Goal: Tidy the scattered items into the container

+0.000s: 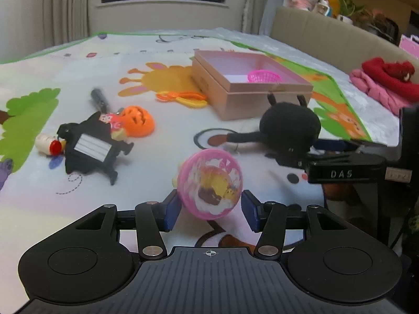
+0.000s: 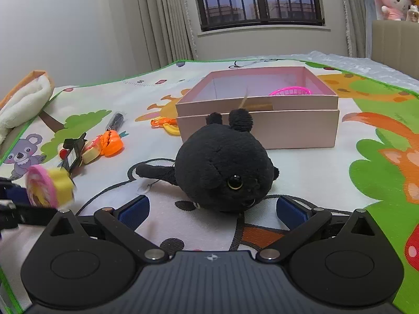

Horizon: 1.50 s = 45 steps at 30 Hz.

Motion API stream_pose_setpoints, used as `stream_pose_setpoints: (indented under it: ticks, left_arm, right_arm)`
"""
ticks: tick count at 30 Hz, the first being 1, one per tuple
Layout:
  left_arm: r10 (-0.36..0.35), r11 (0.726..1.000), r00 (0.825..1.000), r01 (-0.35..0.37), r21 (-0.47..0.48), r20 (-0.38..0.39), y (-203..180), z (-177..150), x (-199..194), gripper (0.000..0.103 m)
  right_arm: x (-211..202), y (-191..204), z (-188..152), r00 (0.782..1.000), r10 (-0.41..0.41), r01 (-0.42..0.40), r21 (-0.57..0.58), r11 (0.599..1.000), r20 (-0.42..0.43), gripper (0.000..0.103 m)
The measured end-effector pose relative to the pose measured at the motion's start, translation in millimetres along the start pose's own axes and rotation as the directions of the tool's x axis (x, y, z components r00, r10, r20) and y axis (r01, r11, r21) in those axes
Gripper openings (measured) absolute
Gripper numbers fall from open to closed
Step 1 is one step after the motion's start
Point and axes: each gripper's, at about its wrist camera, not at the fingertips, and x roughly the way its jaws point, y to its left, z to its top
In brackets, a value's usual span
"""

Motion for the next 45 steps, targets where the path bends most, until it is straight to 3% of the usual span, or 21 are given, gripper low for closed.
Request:
stream_pose_setpoints:
  ticks: [3, 8, 11, 16, 22, 24, 26, 27, 32, 37, 43, 45]
  left_arm:
    - [0.013, 1.0, 1.0, -0.013, -0.002, -0.006, 2, -2, 3, 0.078]
    - [0.057, 0.998, 0.998, -0.057, 0.034, 0.025, 0, -5, 3, 0.096]
    - [0.09, 0.995, 0.995, -0.092, 0.044, 0.042, -3, -5, 9, 0.098]
    - [0.111, 0.994, 0.994, -0.112, 0.012, 0.019, -2, -7, 26, 0.102]
    - [0.134, 0.991, 0.991, -0.134, 0.029, 0.002, -6, -12, 37, 0.103]
    - [0.129, 0.991, 0.992, -0.129, 0.027, 0.001, -4, -13, 37, 0.103]
    - [0.123, 0.992, 0.992, -0.123, 0.021, -0.001, -3, -14, 38, 0.103]
    - [0.124, 0.992, 0.992, -0.124, 0.022, -0.001, -3, -14, 39, 0.103]
    - [0.133, 0.991, 0.991, -0.133, 0.026, -0.002, -5, -14, 40, 0.103]
    - [0.146, 0.989, 0.989, -0.146, 0.026, -0.017, -8, -9, 40, 0.103]
    - [0.151, 0.988, 0.988, -0.15, 0.025, -0.023, -8, -9, 40, 0.103]
    - [0.149, 0.989, 0.989, -0.148, 0.027, -0.022, -8, -9, 40, 0.103]
  right_arm:
    - [0, 0, 0, 1.0, 0.0, 0.0, 0.003, 1.0, 0.001, 0.103]
    - [1, 0, 1, 1.0, 0.0, 0.0, 0.0, 1.0, -0.002, 0.103]
    - [-1, 2, 6, 1.0, -0.014, 0.014, -0.009, 1.0, -0.008, 0.103]
    - [-12, 7, 28, 0.996, -0.047, 0.053, -0.071, 0.996, 0.078, 0.103]
    - [23, 13, 43, 0.999, -0.032, 0.027, -0.132, 0.991, -0.03, 0.103]
    - [29, 19, 38, 0.999, -0.036, 0.028, -0.171, 0.985, -0.041, 0.097]
    - [27, 23, 35, 0.997, -0.064, 0.056, -0.196, 0.979, -0.037, 0.078]
    - [24, 23, 35, 0.997, -0.073, 0.064, -0.196, 0.978, -0.039, 0.075]
    - [-4, 4, 43, 0.993, 0.022, -0.023, -0.013, 1.0, -0.116, 0.072]
    - [-25, -31, 35, 0.96, 0.218, -0.168, 0.264, 0.95, -0.174, 0.073]
    - [-40, -49, 26, 0.983, 0.149, -0.12, 0.23, 0.966, -0.11, 0.083]
    - [-42, -55, 29, 0.992, 0.092, -0.074, 0.206, 0.976, -0.083, 0.086]
